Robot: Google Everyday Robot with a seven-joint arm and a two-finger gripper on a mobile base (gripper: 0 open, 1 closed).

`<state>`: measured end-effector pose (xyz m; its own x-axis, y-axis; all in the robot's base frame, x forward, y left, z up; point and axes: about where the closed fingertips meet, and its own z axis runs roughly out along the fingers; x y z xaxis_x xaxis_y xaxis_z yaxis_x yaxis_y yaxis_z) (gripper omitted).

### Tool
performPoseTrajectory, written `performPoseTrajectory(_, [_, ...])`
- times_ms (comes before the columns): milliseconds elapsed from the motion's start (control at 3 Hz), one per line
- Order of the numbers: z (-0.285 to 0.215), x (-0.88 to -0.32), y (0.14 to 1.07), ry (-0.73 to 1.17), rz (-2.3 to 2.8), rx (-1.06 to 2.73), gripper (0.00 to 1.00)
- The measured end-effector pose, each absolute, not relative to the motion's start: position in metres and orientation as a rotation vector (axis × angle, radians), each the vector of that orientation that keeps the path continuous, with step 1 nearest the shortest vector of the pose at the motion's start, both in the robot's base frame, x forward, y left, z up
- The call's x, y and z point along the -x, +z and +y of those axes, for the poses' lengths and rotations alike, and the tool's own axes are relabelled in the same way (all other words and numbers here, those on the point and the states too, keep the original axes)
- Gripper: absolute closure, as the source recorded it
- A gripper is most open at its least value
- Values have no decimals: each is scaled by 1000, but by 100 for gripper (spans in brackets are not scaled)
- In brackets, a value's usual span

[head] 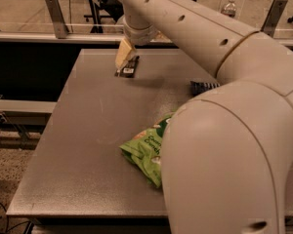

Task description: Move rxbar chocolate near rxbar blueberry

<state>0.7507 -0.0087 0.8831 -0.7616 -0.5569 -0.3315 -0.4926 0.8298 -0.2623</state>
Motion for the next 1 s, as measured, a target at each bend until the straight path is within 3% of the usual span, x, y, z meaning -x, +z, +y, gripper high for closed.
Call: performPoseTrajectory(1000, [25,-773,869,-153,2742,335,0])
